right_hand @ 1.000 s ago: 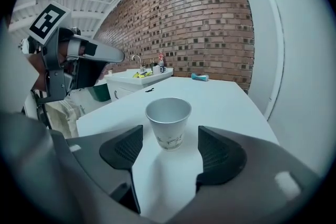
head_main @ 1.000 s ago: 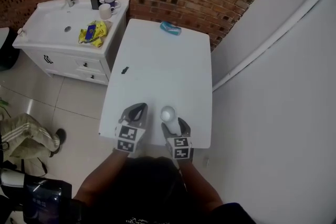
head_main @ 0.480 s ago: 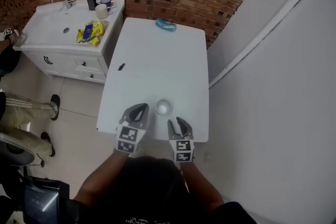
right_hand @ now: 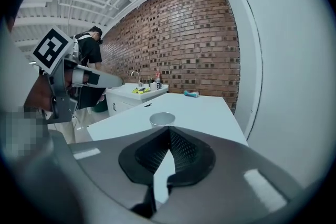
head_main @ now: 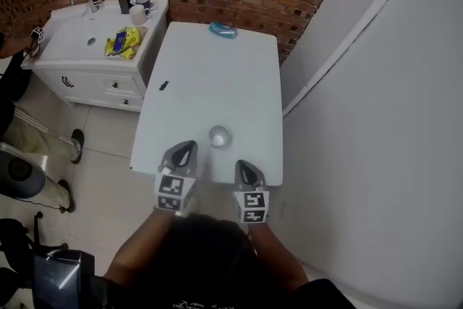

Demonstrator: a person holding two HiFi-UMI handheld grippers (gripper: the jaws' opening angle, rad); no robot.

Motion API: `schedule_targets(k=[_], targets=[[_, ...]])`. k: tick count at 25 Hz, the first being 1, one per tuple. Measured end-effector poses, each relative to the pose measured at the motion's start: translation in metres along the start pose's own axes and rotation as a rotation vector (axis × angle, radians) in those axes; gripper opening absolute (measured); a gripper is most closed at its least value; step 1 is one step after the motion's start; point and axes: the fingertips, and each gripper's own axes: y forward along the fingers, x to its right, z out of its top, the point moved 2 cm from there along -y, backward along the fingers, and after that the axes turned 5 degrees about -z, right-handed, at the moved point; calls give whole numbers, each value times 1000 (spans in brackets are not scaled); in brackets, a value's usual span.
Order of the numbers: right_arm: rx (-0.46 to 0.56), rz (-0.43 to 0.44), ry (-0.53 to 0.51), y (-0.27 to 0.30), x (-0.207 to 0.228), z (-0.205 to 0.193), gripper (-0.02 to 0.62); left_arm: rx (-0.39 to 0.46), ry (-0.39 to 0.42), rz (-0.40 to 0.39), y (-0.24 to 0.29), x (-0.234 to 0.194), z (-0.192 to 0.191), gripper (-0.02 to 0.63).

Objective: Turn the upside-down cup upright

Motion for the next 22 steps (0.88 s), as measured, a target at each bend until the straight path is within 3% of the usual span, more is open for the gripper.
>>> schedule_targets(k=[7, 13, 22], targets=[[20, -53, -5, -27, 11, 0, 12, 31, 2, 29, -26, 28, -1, -6], [33, -48, -3, -60, 11, -3, 12, 22, -2, 36, -46, 60, -13, -6], [5, -57, 29, -110, 19, -43, 12, -13, 16, 49, -89, 105, -31, -6]])
